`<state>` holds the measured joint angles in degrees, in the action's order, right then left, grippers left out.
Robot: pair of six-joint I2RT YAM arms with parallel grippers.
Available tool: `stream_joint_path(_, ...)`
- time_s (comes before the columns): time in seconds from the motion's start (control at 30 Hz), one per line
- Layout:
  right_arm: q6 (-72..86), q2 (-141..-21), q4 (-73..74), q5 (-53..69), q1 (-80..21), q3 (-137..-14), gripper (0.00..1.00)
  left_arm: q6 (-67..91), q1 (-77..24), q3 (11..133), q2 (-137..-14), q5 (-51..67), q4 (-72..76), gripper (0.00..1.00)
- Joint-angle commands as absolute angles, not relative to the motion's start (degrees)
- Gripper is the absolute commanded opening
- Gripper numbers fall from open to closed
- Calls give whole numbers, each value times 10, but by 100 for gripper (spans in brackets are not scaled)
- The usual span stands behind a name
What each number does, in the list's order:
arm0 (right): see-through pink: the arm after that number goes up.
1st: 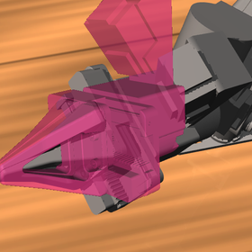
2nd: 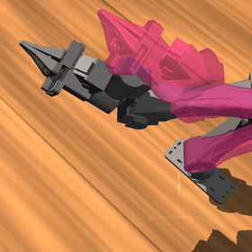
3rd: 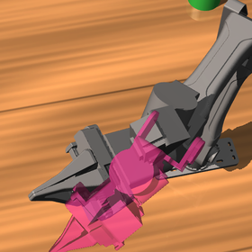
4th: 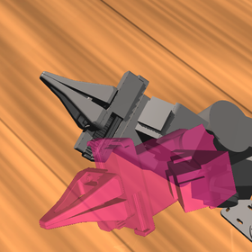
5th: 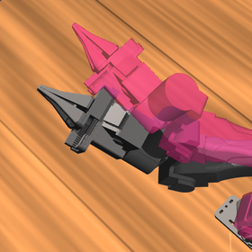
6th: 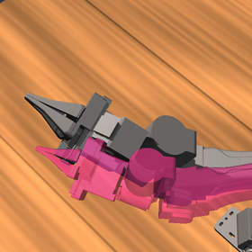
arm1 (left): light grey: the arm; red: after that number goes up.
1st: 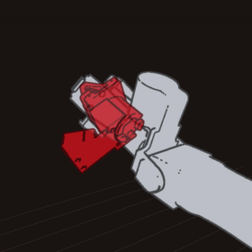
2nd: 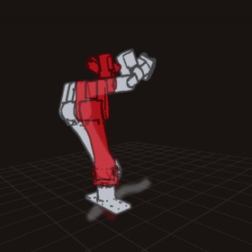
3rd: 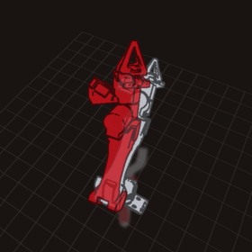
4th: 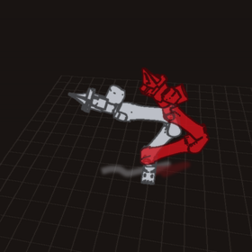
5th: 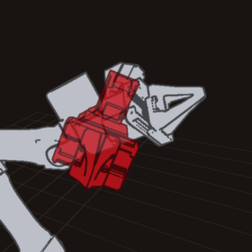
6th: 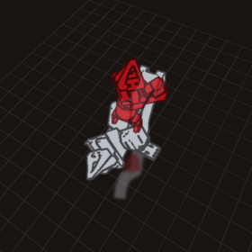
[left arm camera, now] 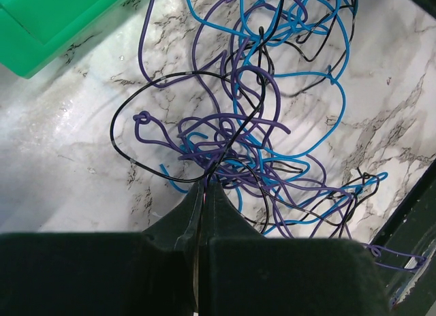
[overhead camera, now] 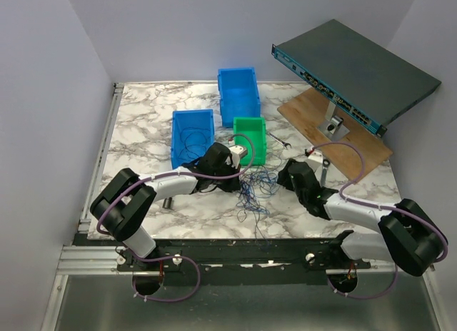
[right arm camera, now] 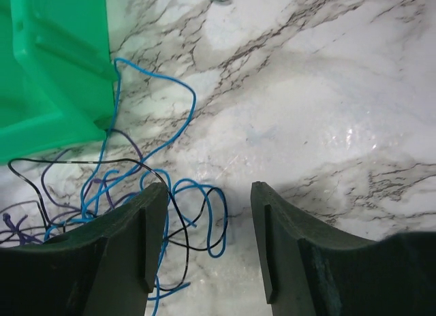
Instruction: Untangle the cables
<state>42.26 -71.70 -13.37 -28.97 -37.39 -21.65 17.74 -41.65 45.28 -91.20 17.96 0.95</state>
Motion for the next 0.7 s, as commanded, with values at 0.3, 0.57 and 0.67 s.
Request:
stream_joint_path(0.3, 398, -747, -111, -204, -303, -290, 63, 162, -418, 461, -899, 163, 1, 0)
stream_joint_path(0.57, 341, -873, -91, -163, -285, -379, 61, 162, -419, 460, -898, 162, 1, 0)
stream_joint_path(0.67, 328, -903, -105, -163, -285, -385, 61, 163, -418, 459, -895, 162, 1, 0)
